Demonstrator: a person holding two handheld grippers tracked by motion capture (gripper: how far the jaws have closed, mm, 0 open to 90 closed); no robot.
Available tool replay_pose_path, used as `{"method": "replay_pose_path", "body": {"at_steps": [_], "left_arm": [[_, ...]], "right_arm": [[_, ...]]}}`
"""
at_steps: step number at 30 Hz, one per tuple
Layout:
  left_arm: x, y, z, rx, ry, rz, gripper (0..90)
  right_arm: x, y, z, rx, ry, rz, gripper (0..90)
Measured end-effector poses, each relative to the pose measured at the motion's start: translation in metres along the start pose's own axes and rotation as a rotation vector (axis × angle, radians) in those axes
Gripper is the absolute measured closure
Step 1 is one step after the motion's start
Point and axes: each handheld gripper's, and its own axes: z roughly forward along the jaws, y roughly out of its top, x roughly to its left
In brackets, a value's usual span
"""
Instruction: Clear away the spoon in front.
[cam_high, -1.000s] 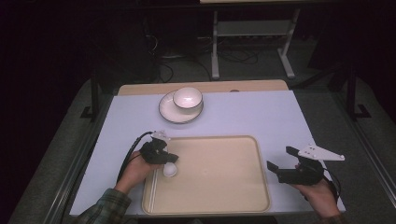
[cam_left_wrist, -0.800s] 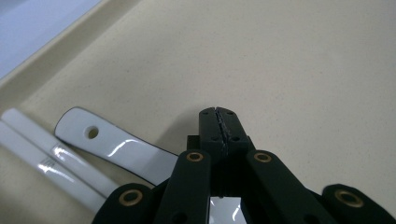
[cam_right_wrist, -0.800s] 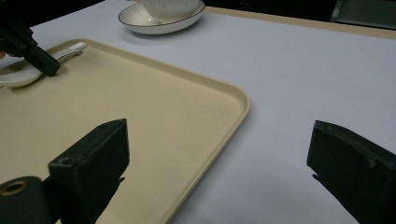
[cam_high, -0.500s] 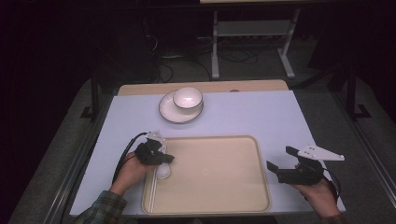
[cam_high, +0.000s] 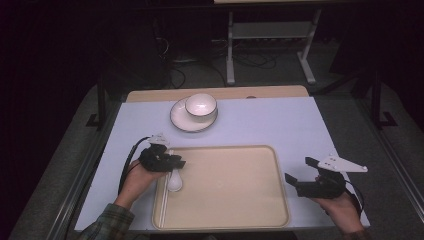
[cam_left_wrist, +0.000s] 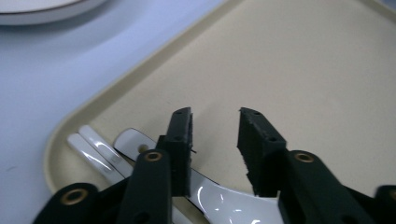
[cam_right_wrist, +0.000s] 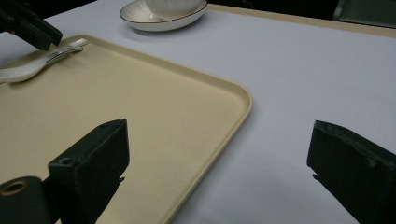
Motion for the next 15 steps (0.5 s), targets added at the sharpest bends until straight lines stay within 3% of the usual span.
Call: {"method": "replay_pose_path", "body": {"at_steps": [6,15], "left_arm": [[0.008,0.008,-0.003,-0.019,0.013,-0.015,52.8],[0.026,0.034,-0.005,-0.040,0.047,-0.045,52.6]], "right_arm": [[0.000,0.000,0.000,-0.002,-0.002,-0.001,5.0],[-0.001,0.000,0.001,0.002,-0.004,0.001,5.0]]}}
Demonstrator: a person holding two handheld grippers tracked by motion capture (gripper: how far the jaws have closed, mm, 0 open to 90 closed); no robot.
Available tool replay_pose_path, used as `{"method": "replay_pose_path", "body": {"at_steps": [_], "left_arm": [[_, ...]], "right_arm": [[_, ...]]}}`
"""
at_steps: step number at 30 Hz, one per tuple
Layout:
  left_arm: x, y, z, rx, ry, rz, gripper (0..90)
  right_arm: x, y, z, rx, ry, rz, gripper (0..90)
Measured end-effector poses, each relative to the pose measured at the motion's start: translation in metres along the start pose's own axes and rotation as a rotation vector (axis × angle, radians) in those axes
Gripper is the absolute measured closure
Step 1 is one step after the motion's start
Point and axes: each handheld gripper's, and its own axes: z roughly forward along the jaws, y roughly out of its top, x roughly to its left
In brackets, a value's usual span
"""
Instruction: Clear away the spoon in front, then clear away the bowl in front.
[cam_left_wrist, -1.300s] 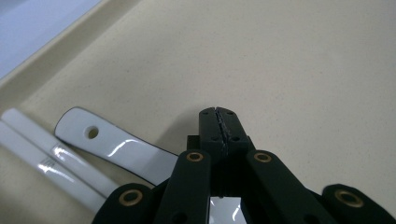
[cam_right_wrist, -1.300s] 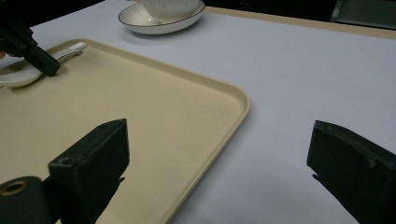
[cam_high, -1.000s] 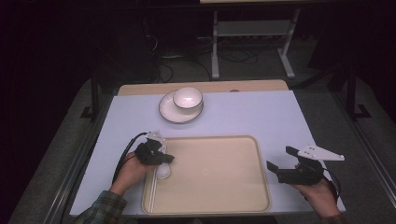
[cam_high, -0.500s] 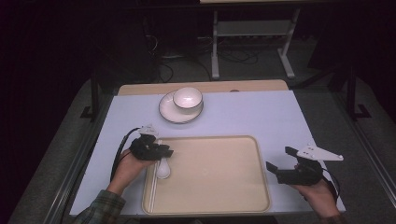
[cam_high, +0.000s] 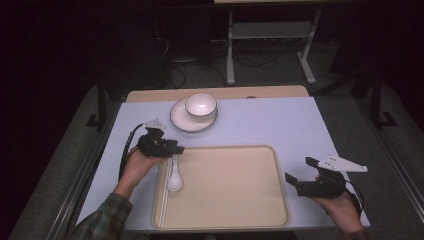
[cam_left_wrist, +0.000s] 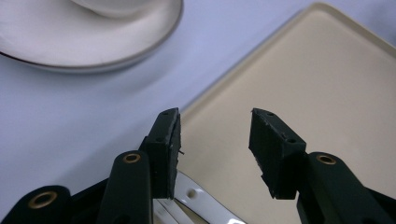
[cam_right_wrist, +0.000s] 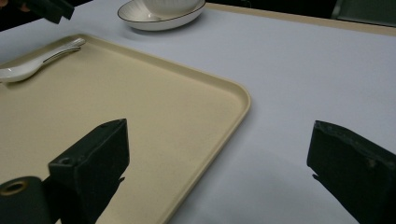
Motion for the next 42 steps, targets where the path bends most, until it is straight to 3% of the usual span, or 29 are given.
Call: {"method": "replay_pose_path", "body": {"at_steps": [15,24,27,32,36,42], "left_arm": [[0.042,0.076,0.009,-0.001,0.092,-0.058,45.6],[0.066,0.117,0.031,0.028,0.127,-0.116,42.0],[0.073,0.123,0.044,0.045,0.131,-0.137,41.5],[0.081,0.130,0.063,0.083,0.184,-0.140,41.1],[0.087,0.131,0.077,0.107,0.201,-0.150,41.9],[0.093,0.126,0.090,0.138,0.190,-0.182,49.8]], "right_arm": [[-0.001,0.000,0.000,-0.003,0.003,0.008,5.0],[-0.002,0.000,0.000,-0.004,0.012,0.011,5.0],[-0.002,0.000,0.000,-0.003,0.015,0.009,5.0],[-0.003,-0.001,0.000,-0.007,0.016,0.015,5.0],[-0.003,-0.001,0.000,-0.007,0.018,0.016,5.0],[-0.004,-0.001,-0.001,-0.011,0.017,0.020,5.0]]}}
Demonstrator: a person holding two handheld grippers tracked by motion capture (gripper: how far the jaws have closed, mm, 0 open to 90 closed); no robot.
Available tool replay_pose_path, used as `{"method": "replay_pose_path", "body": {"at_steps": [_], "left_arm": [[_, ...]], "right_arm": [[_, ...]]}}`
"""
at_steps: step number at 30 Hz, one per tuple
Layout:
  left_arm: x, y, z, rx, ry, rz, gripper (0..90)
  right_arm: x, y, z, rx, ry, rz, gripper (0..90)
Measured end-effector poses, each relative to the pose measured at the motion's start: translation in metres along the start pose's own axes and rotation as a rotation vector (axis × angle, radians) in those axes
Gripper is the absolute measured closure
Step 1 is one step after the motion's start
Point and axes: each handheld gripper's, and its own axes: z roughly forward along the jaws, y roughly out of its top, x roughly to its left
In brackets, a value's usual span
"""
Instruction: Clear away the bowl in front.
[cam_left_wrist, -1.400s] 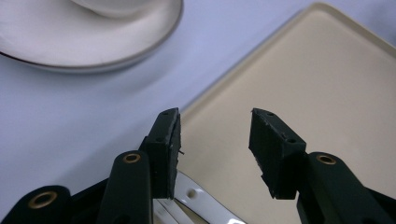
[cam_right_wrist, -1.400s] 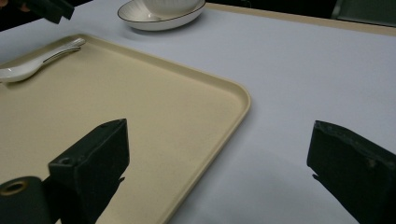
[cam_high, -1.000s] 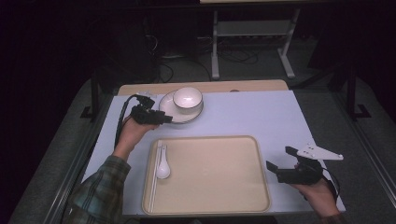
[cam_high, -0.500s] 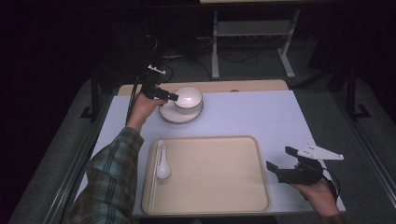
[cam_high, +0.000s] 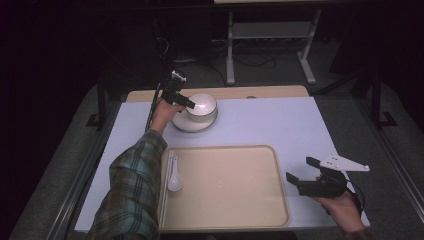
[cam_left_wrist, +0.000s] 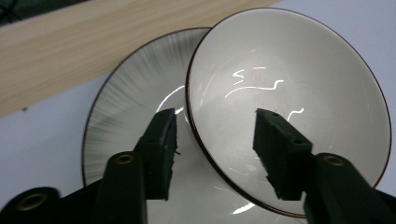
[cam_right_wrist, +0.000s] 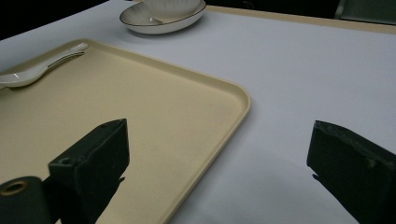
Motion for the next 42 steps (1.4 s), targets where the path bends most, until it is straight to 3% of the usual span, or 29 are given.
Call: {"method": "replay_pose_path", "body": {"at_steps": [12,24,26,33,39,42], "left_arm": [[-0.001,-0.001,0.014,0.012,0.043,-0.054,60.7],[0.000,-0.002,0.019,0.024,0.075,-0.084,78.3],[0.003,-0.002,0.019,0.013,0.051,-0.103,82.3],[0.003,-0.003,0.016,0.014,0.044,-0.115,83.0],[0.001,-0.002,0.010,0.011,0.045,-0.092,82.9],[0.001,-0.002,0.007,0.007,0.023,-0.095,83.1]], "right_arm": [[0.000,0.000,-0.001,-0.002,-0.004,0.001,5.4],[-0.001,0.000,-0.001,-0.003,-0.011,0.003,5.9],[-0.001,0.000,-0.001,-0.004,-0.009,0.004,5.9],[-0.001,0.000,-0.002,-0.005,-0.011,0.005,5.9],[-0.002,0.000,-0.002,-0.004,-0.011,0.005,5.9],[-0.001,0.000,-0.002,-0.005,-0.013,0.005,5.9]]}}
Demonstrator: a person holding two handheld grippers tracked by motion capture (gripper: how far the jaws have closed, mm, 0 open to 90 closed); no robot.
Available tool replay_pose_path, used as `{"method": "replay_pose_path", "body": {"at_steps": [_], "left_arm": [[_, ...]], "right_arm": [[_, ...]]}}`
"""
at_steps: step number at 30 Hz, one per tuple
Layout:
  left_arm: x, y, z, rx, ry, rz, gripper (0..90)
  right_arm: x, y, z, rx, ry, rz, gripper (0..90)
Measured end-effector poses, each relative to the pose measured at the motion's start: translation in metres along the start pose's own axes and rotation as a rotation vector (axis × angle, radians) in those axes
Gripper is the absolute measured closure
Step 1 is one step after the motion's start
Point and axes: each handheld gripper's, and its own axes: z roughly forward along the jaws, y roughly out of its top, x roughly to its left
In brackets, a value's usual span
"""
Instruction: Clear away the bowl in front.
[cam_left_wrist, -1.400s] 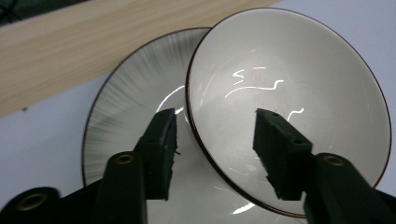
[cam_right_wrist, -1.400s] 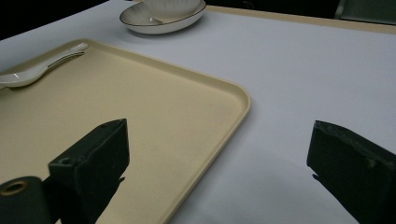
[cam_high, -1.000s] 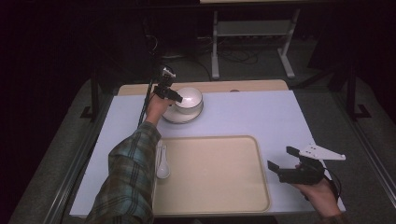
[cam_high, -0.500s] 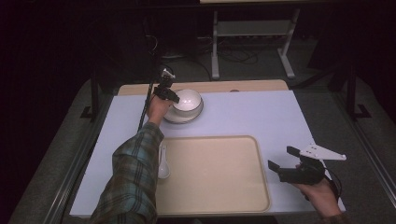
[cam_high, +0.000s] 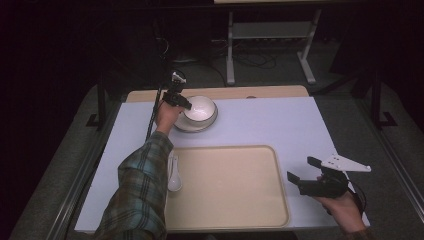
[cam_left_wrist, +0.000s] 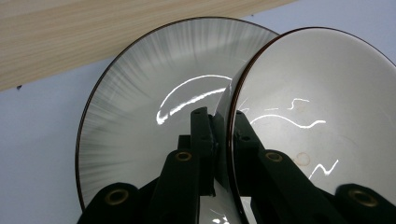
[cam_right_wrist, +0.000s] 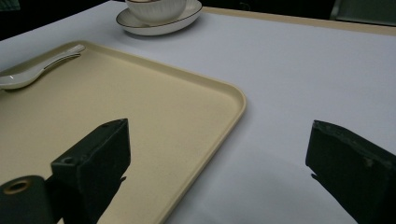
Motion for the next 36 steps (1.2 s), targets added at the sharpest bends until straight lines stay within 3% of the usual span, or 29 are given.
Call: {"method": "replay_pose_path", "body": {"at_steps": [12,17,28,36], "left_arm": [[-0.016,-0.004,-0.036,0.008,-0.094,0.076,83.0],[-0.022,-0.019,-0.048,0.020,-0.141,0.087,83.0],[-0.038,-0.053,-0.069,0.042,-0.172,0.162,82.9],[-0.043,-0.085,-0.071,0.060,-0.192,0.180,82.8]], "right_arm": [[0.001,0.000,0.000,0.000,0.001,-0.004,5.9],[0.001,0.000,-0.001,0.000,-0.001,-0.005,5.9],[0.002,0.001,0.000,0.001,-0.001,-0.010,5.9],[0.003,0.001,0.000,0.001,0.000,-0.012,5.9]]}}
